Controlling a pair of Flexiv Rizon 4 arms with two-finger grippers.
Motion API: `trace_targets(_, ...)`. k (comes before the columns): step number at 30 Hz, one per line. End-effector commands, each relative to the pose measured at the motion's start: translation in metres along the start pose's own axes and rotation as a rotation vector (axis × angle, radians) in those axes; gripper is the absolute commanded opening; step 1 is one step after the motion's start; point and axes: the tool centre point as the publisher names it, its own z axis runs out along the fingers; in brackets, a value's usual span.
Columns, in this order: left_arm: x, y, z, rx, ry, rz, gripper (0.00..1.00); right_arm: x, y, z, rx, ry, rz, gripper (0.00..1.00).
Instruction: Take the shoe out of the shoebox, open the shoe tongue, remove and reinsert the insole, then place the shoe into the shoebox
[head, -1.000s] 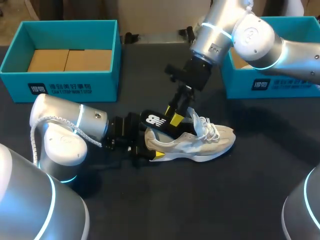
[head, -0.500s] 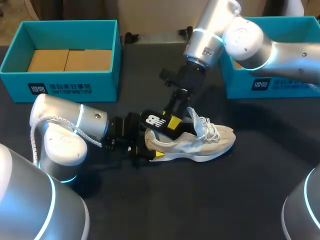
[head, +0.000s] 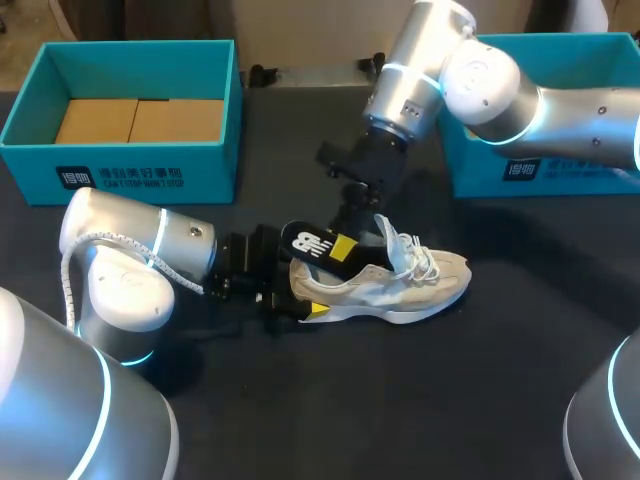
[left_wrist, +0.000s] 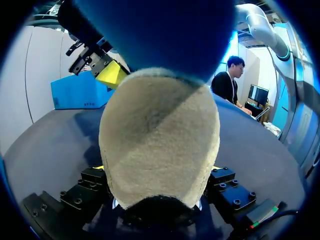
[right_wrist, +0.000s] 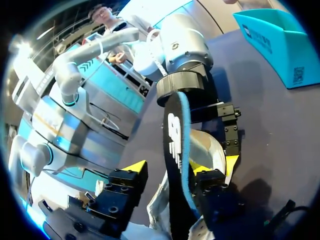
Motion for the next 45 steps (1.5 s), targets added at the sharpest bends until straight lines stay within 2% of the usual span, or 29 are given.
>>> trace_targets(1, 0.001, 0.002, 0.003, -0.003, 0.001, -0.001, 0.0, -0.01, 0.004, 0.001, 0.011, 0.021, -0.002, 0.44)
trace_targets(10, 0.001, 0.002, 0.003, -0.003, 0.001, -0.001, 0.0, -0.016, 0.006, 0.005, 0.016, 0.042, -0.018, 0.4)
trace_targets(13, 0.001, 0.002, 0.003, -0.003, 0.001, -0.001, 0.0, -0.018, 0.007, 0.006, 0.019, 0.051, -0.024, 0.32)
trace_targets(21, 0.001, 0.002, 0.003, -0.003, 0.001, -0.001, 0.0, -0.021, 0.009, 0.008, 0.021, 0.069, -0.042, 0.22)
trace_targets(23, 0.001, 0.002, 0.003, -0.003, 0.001, -0.001, 0.0, -0.022, 0.009, 0.009, 0.022, 0.075, -0.047, 0.16)
trace_targets(24, 0.001, 0.002, 0.003, -0.003, 0.001, -0.001, 0.0, -0.022, 0.009, 0.009, 0.019, 0.079, -0.05, 0.11)
trace_targets(25, 0.001, 0.002, 0.003, -0.003, 0.001, -0.001, 0.0, -0.022, 0.009, 0.009, 0.014, 0.08, -0.055, 0.0)
trace_targets(30, 0.001, 0.002, 0.003, -0.003, 0.001, -0.001, 0.0, -0.021, 0.01, 0.01, -0.015, 0.09, -0.092, 0.0)
trace_targets(34, 0.001, 0.002, 0.003, -0.003, 0.001, -0.001, 0.0, -0.016, 0.016, 0.005, -0.079, 0.072, -0.14, 0.0)
trace_targets(41, 0.001, 0.002, 0.003, -0.003, 0.001, -0.001, 0.0, -0.006, 0.04, -0.018, -0.173, -0.012, -0.192, 0.0)
trace_targets(45, 0.001, 0.002, 0.003, -0.003, 0.001, -0.001, 0.0, -0.001, 0.054, -0.033, -0.194, -0.068, -0.186, 0.0)
